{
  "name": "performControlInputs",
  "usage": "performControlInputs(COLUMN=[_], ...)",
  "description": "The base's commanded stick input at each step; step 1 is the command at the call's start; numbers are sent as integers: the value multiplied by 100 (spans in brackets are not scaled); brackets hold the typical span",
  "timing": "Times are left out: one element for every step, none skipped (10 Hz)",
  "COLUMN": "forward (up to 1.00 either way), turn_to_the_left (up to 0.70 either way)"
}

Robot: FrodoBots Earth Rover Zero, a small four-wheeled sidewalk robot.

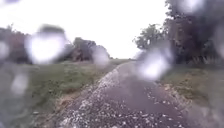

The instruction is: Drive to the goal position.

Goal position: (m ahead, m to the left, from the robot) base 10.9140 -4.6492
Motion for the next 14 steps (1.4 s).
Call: performControlInputs(forward=[70, 70, 70, 70, 70, 70, 70, 70, 70, 70, 70, 70, 70, 70], turn_to_the_left=[-13, -13, -13, -13, -14, -14, -14, -14, -14, -14, -14, -14, -14, -14])
